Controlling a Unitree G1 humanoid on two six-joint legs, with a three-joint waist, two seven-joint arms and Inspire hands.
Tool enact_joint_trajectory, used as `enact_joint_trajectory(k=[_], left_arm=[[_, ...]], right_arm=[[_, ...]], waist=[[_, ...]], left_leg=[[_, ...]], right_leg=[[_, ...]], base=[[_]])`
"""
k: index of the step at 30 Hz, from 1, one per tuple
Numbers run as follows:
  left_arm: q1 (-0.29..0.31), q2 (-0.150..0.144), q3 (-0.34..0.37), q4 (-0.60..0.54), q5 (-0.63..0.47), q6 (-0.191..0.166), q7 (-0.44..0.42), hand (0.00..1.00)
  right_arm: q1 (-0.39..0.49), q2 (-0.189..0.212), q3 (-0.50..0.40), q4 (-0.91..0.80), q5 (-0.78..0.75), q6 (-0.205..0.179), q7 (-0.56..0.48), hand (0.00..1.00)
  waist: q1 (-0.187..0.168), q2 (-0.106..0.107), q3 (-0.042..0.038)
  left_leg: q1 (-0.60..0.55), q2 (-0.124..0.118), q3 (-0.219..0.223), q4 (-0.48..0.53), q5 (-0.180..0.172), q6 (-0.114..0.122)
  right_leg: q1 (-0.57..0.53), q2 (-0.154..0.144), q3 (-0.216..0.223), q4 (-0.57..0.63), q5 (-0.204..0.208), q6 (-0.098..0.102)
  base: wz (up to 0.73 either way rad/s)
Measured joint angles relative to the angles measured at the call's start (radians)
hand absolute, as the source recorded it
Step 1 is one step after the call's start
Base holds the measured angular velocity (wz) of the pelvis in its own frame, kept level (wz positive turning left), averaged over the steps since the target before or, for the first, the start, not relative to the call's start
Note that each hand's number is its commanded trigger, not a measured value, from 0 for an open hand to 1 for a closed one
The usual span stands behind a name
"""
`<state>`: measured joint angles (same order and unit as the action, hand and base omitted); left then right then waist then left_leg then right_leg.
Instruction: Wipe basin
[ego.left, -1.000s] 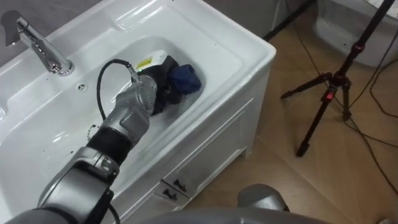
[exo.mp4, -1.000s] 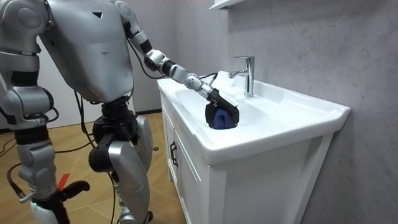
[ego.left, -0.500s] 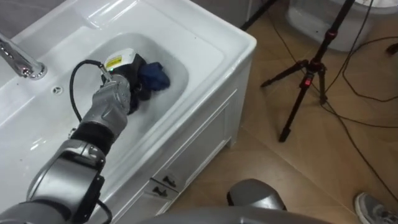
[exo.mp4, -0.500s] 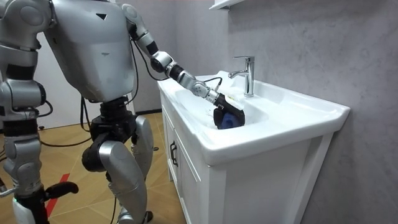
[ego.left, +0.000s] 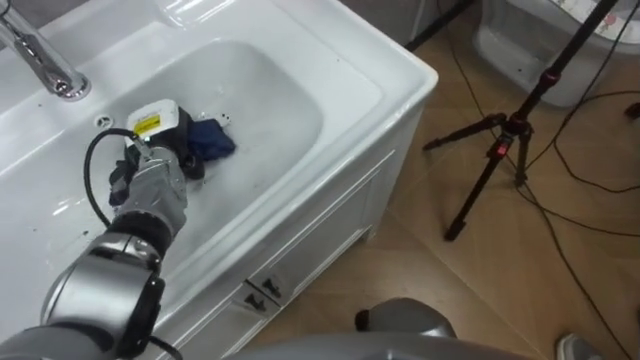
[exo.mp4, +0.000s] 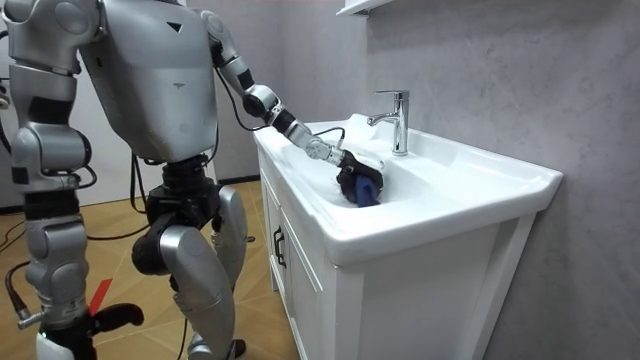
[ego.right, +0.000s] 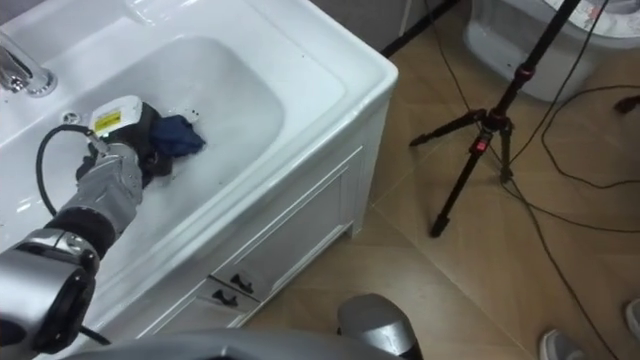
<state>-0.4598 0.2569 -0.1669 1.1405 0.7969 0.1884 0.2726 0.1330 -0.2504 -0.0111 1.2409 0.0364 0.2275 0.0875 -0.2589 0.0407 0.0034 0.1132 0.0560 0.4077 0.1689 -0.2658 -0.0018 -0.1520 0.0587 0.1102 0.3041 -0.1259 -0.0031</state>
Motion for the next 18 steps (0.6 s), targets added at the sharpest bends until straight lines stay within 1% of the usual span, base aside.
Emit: enact_joint_trajectory(k=[2, 4, 5, 7, 9, 10, 11, 13, 14, 18], left_arm=[[0.001, 0.008, 0.042, 0.033, 0.000, 0.000, 0.006, 1.00], [0.003, 0.019, 0.058, 0.041, 0.001, -0.001, 0.009, 1.00], [0.003, 0.024, 0.067, 0.041, 0.002, -0.005, 0.008, 1.00], [0.006, 0.029, 0.068, 0.042, 0.003, -0.008, 0.008, 1.00], [0.011, 0.033, 0.077, 0.042, 0.002, -0.008, 0.009, 1.00], [0.018, 0.033, 0.086, 0.042, 0.000, -0.008, 0.009, 1.00], [0.030, 0.033, 0.090, 0.043, 0.000, -0.008, 0.008, 1.00], [0.042, 0.033, 0.099, 0.037, 0.002, -0.016, 0.008, 1.00], [0.049, 0.033, 0.121, 0.030, 0.002, -0.024, 0.007, 1.00], [0.070, 0.034, 0.182, 0.020, 0.002, -0.025, 0.006, 1.00]], right_arm=[[0.000, 0.000, 0.000, 0.000, 0.012, 0.001, -0.004, 0.00], [-0.003, 0.000, -0.001, 0.001, 0.014, 0.004, -0.006, 0.00], [-0.003, 0.000, -0.001, 0.001, 0.011, 0.003, -0.006, 0.00], [-0.003, 0.000, -0.001, 0.001, 0.001, 0.003, -0.006, 0.00], [-0.002, 0.000, -0.004, -0.002, -0.003, 0.005, -0.006, 0.00], [-0.001, -0.001, -0.006, -0.001, -0.004, 0.007, -0.010, 0.00], [0.000, -0.001, -0.006, 0.000, -0.004, 0.012, -0.011, 0.00], [0.007, 0.001, -0.009, 0.005, -0.005, 0.013, -0.008, 0.00], [0.009, 0.001, -0.013, 0.010, -0.007, 0.013, -0.008, 0.00], [0.003, 0.000, -0.013, 0.020, -0.007, 0.013, -0.016, 0.00]], waist=[[0.021, 0.001, -0.0013], [0.030, -0.001, -0.0023], [0.040, -0.002, -0.0054], [0.046, -0.005, -0.0076], [0.049, -0.006, -0.0126], [0.050, -0.001, -0.0182], [0.052, 0.002, -0.0205], [0.059, 0.004, -0.0219], [0.070, 0.005, -0.0232], [0.095, 0.008, -0.0243]], left_leg=[[-0.002, 0.001, -0.001, 0.001, 0.001, -0.001], [-0.007, 0.002, -0.003, 0.004, 0.001, -0.001], [-0.011, 0.002, -0.004, 0.005, 0.001, -0.002], [-0.014, 0.002, -0.005, 0.002, 0.002, -0.003], [-0.017, 0.004, -0.005, 0.000, 0.002, -0.004], [-0.019, 0.008, -0.005, 0.000, 0.002, -0.004], [-0.017, 0.011, -0.010, -0.002, 0.003, -0.006], [-0.014, 0.013, -0.022, 0.002, 0.006, -0.010], [-0.013, 0.014, -0.027, 0.005, 0.008, -0.012], [-0.013, 0.018, -0.036, 0.011, 0.011, -0.017]], right_leg=[[0.000, -0.001, -0.007, 0.003, 0.001, -0.003], [-0.003, -0.002, -0.009, 0.006, 0.002, -0.003], [-0.009, -0.002, -0.009, 0.004, 0.001, -0.004], [-0.010, -0.001, -0.009, 0.004, 0.002, -0.005], [-0.013, 0.000, -0.011, 0.002, 0.002, -0.007], [-0.009, -0.001, -0.022, -0.011, 0.007, -0.011], [0.002, 0.000, -0.026, -0.021, 0.014, -0.013], [0.011, 0.000, -0.033, -0.028, 0.015, -0.015], [0.013, 0.002, -0.034, -0.031, 0.016, -0.017], [0.017, 0.003, -0.042, -0.037, 0.016, -0.022]], base=[[0.00], [0.03], [0.00], [0.00], [0.00], [0.00], [0.05], [0.09], [0.05], [0.05]])
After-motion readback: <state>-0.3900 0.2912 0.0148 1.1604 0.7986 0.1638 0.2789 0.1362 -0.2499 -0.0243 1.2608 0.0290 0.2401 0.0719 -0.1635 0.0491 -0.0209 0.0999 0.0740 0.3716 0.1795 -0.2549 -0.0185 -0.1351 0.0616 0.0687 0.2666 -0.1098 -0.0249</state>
